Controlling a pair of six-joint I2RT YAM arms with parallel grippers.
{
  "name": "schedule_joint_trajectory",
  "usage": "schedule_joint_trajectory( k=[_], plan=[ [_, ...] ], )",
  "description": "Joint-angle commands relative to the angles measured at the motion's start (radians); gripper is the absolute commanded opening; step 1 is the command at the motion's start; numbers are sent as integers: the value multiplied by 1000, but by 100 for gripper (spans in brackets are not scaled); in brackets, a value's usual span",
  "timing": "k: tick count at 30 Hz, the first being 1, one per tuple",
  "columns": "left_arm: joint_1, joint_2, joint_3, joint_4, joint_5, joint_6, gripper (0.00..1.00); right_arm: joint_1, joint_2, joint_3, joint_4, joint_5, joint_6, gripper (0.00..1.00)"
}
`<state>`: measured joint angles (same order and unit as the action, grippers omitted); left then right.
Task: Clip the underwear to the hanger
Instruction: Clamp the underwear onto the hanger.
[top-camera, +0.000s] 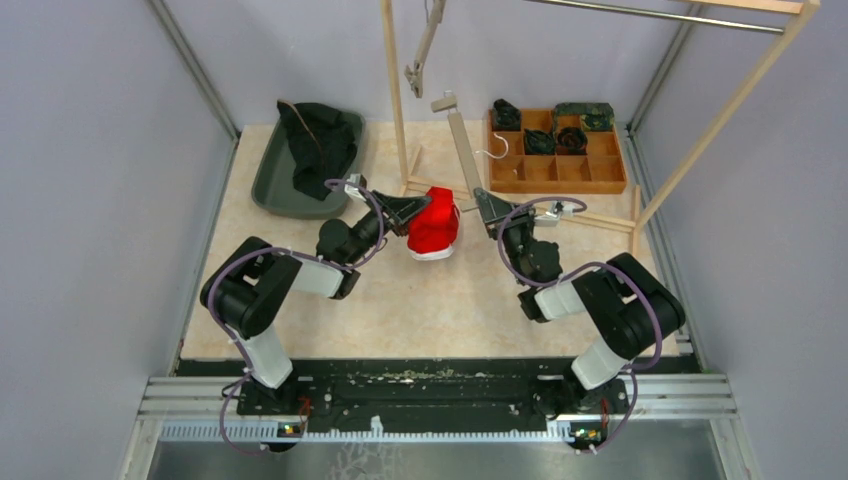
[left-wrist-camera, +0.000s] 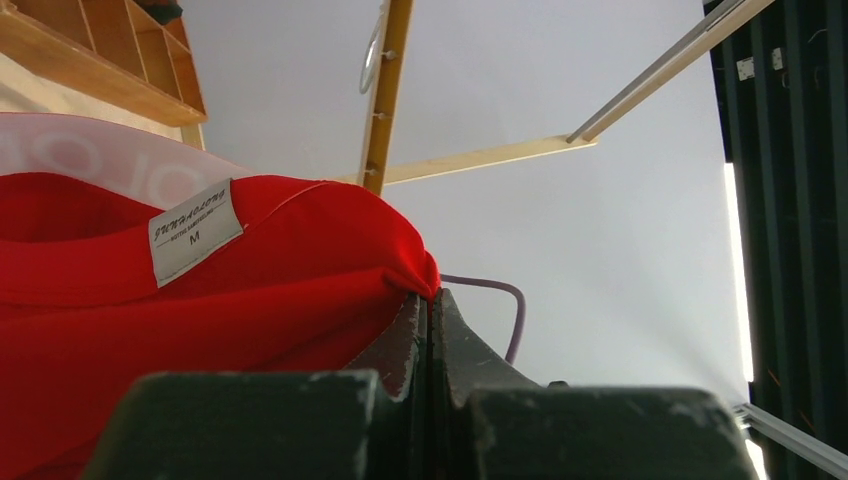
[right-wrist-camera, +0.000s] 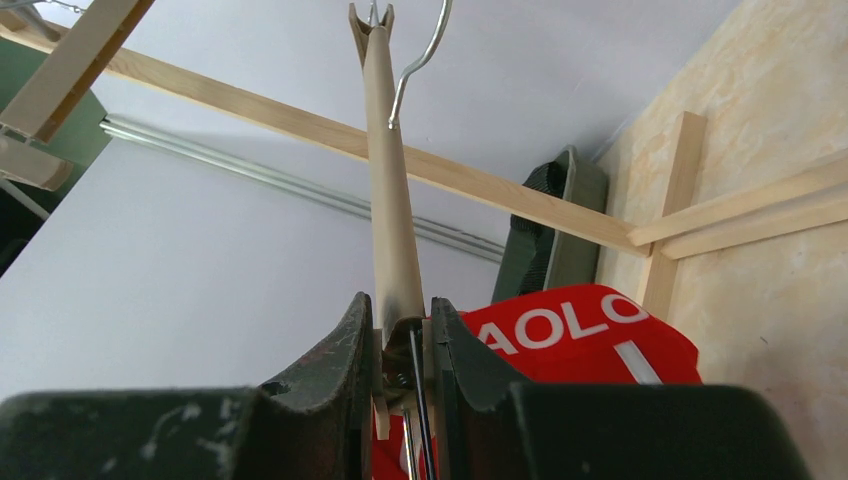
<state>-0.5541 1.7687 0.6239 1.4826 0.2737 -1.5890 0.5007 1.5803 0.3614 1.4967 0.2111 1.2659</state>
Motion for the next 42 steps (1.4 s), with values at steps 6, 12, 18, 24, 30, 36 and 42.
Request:
schedule_joint_trajectory(
  k=[6, 12, 18, 24, 30, 36, 42],
  plan=[
    [-1, -22, 8, 8, 23, 7, 0, -8, -7, 62, 226, -35, 7, 0],
    [-1, -14, 23, 1, 40, 2, 0, -11, 4, 72, 227, -48, 15, 0],
    [-1, -22, 32, -33, 52, 5, 0, -13, 7, 84, 227, -66, 14, 0],
    [-2, -34, 38, -58, 53, 16, 0, -13, 4, 86, 225, -70, 7, 0],
    [-1, -42, 38, -68, 49, 19, 0, -17, -2, 71, 227, -69, 13, 0],
    [-1, -52, 36, -73, 46, 20, 0, -21, -8, 56, 227, -79, 23, 0],
    [-2, -58, 34, -80, 43, 16, 0, -23, -23, 47, 227, -84, 22, 0]
  ],
)
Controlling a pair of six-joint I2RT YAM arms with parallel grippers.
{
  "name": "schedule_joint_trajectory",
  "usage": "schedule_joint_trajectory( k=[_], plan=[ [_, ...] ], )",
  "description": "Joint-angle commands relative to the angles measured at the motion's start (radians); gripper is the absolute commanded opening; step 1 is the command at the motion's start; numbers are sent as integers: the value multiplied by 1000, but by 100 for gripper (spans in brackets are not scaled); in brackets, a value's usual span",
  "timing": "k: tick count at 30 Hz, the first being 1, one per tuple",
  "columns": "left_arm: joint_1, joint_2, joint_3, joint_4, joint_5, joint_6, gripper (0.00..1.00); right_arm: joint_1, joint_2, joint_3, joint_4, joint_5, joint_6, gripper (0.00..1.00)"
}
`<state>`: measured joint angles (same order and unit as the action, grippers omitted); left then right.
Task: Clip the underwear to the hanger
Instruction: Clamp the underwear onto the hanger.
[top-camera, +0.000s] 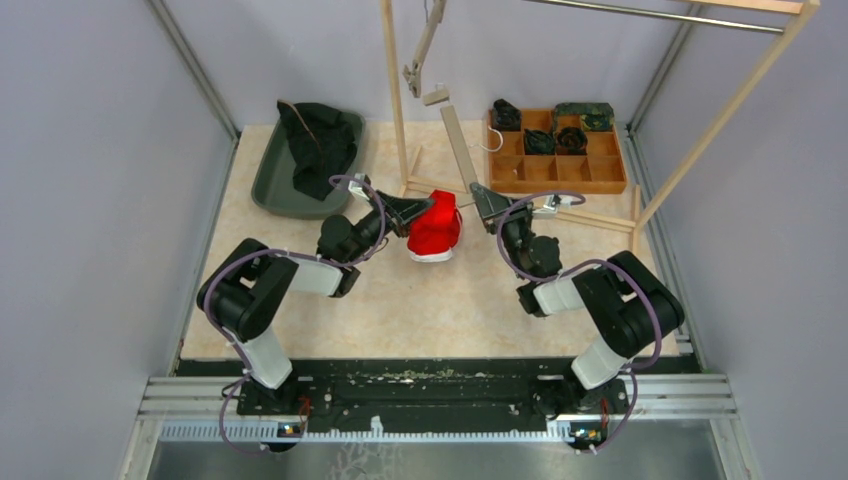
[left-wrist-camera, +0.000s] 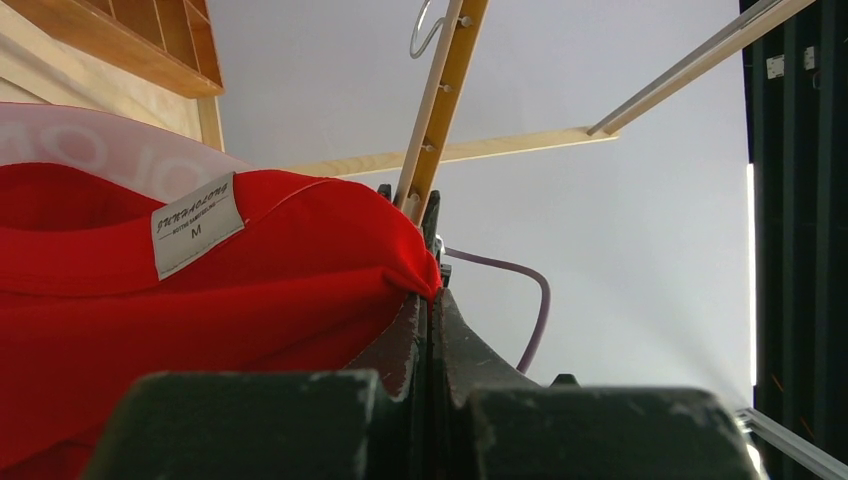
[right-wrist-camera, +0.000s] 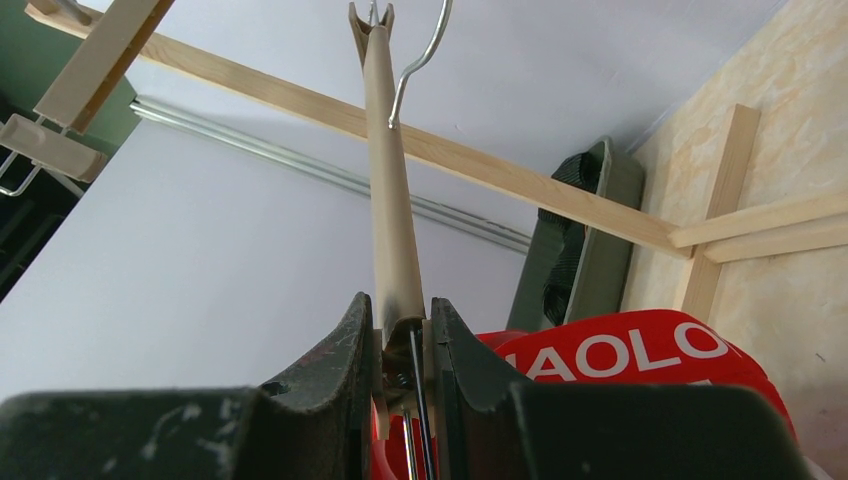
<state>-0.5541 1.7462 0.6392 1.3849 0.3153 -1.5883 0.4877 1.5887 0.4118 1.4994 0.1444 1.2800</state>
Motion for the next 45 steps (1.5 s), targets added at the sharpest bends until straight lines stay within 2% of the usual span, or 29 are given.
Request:
schedule_joint_trajectory(
  k=[1, 8, 13, 20, 28, 45],
  plan=[
    [-2, -37, 19, 17, 1, 17, 0, -11, -32, -4, 224, -19, 8, 0],
    [0, -45, 18, 6, 8, 21, 0, -40, -30, -17, 225, -62, 45, 0],
    [-1, -61, 41, -30, 35, 83, 0, -97, -67, -60, 225, -107, 91, 0],
    [1, -51, 49, 7, 53, 154, 0, -142, -101, -84, 224, -152, 230, 0],
    [0, -25, 35, 75, 25, 199, 0, -141, -120, -113, 205, -99, 377, 0],
    [-2, 134, 138, 223, -16, 230, 0, -119, -166, -37, -63, 37, 389, 0]
  ],
)
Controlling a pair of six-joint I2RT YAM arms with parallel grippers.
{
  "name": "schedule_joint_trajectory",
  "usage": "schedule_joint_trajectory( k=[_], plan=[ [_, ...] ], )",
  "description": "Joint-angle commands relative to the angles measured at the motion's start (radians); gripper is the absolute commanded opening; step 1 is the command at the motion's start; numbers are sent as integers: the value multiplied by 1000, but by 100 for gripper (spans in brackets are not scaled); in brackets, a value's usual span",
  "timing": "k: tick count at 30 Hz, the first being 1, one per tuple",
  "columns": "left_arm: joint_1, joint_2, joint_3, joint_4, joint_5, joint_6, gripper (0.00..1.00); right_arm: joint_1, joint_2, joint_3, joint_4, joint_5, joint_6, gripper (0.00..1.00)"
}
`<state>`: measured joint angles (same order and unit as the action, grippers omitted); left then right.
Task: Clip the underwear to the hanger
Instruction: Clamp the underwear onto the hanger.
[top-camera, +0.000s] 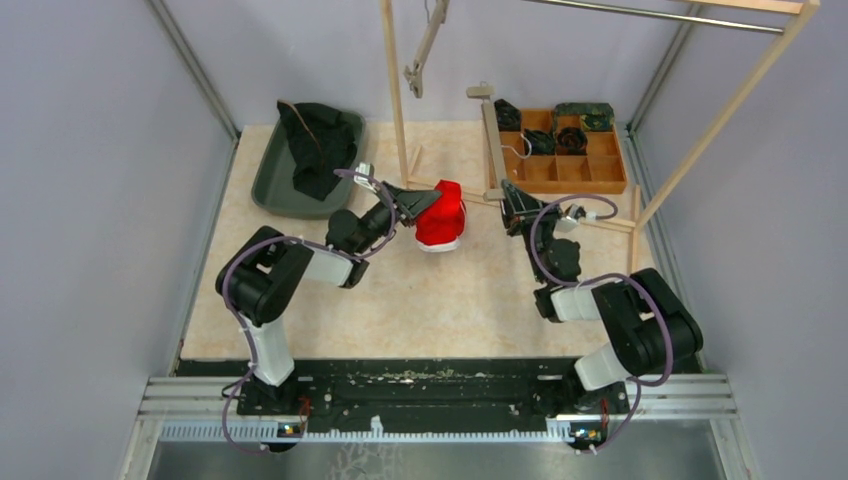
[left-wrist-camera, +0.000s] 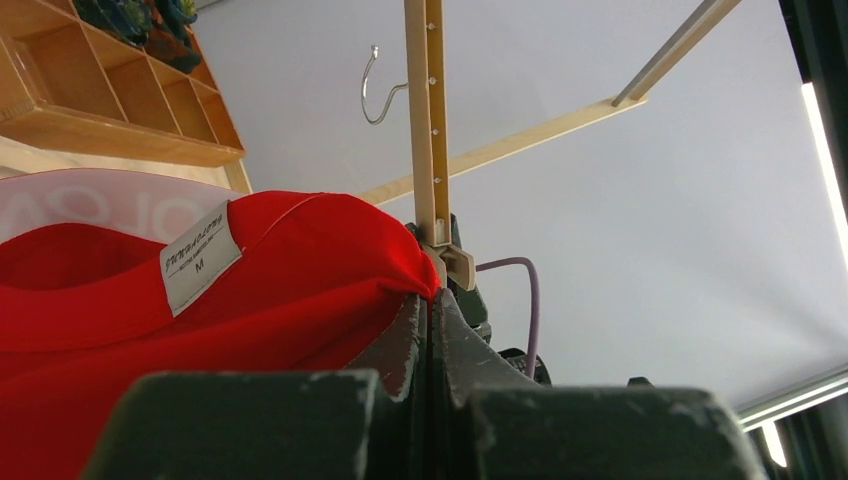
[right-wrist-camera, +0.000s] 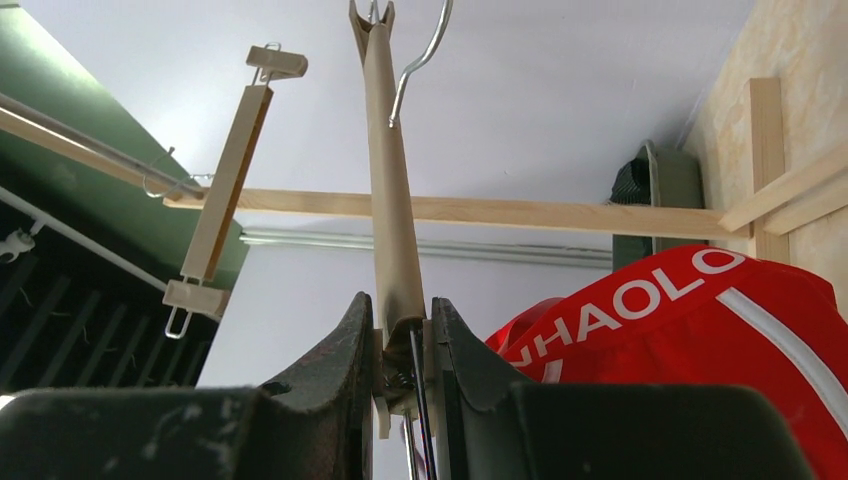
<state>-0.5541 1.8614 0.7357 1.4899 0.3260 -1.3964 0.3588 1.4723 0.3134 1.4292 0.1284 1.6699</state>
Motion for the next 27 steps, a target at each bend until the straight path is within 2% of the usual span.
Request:
schedule_joint_trajectory(
  k=[1, 11, 27],
  plan=[
    [-1, 20, 45, 118, -29, 47, 0, 12, -56, 67, -16, 60, -3, 0],
    [-1, 53, 84, 111, -49, 85, 0, 28, -115, 141, -271, 88, -12, 0],
    [-1, 72, 108, 114, -42, 90, 0, 86, -84, 224, -403, 108, 13, 0]
  ],
)
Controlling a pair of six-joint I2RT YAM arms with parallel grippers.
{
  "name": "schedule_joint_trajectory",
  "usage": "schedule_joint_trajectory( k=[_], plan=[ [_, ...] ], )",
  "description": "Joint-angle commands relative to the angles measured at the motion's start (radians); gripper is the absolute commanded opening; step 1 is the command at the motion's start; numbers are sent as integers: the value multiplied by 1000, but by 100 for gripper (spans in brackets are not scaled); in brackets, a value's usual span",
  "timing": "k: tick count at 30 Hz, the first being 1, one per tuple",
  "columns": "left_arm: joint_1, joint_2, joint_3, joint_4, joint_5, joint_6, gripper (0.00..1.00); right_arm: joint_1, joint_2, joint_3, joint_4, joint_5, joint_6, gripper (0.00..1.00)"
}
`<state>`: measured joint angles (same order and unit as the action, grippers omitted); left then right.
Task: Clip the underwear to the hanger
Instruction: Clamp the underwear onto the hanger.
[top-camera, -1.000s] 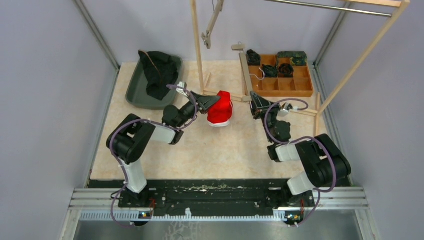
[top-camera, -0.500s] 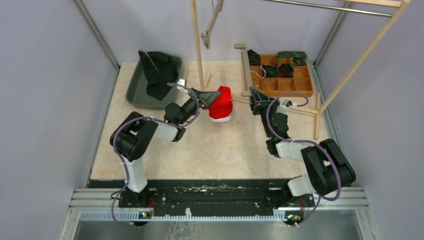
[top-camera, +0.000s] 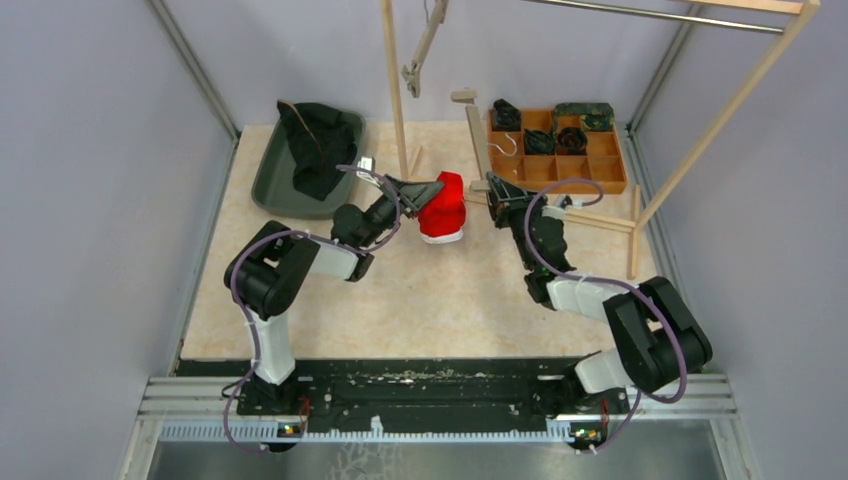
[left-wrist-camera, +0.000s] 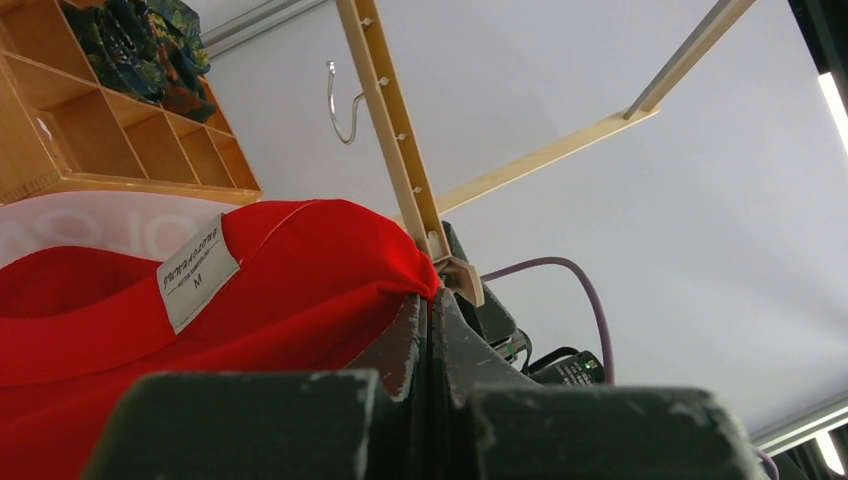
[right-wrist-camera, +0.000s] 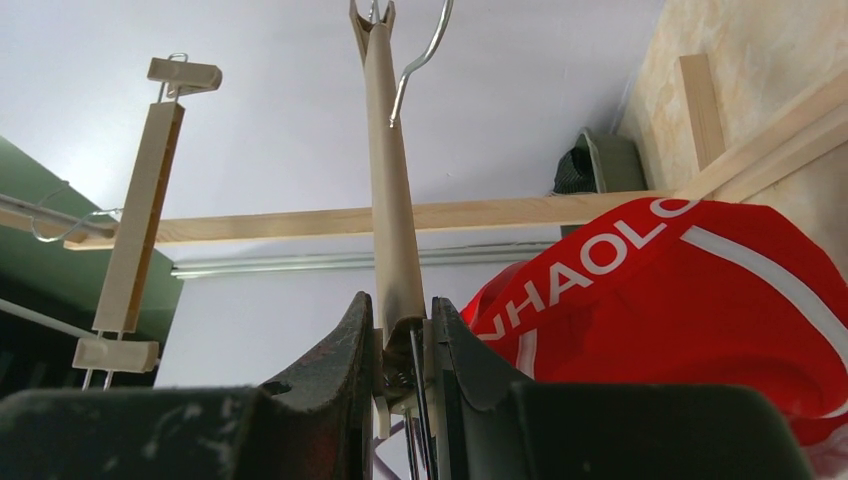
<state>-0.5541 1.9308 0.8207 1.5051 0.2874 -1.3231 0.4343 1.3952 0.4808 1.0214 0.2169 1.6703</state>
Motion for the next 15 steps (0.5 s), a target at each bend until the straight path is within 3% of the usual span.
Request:
schedule_joint_trajectory(
  k=[1, 15],
  plan=[
    [-1, 2, 25, 97, -1, 20, 0, 11, -13, 61, -15, 20, 12, 0],
    [-1, -18, 31, 71, 20, 29, 0, 11, -18, 117, -114, -19, 0, 0]
  ],
)
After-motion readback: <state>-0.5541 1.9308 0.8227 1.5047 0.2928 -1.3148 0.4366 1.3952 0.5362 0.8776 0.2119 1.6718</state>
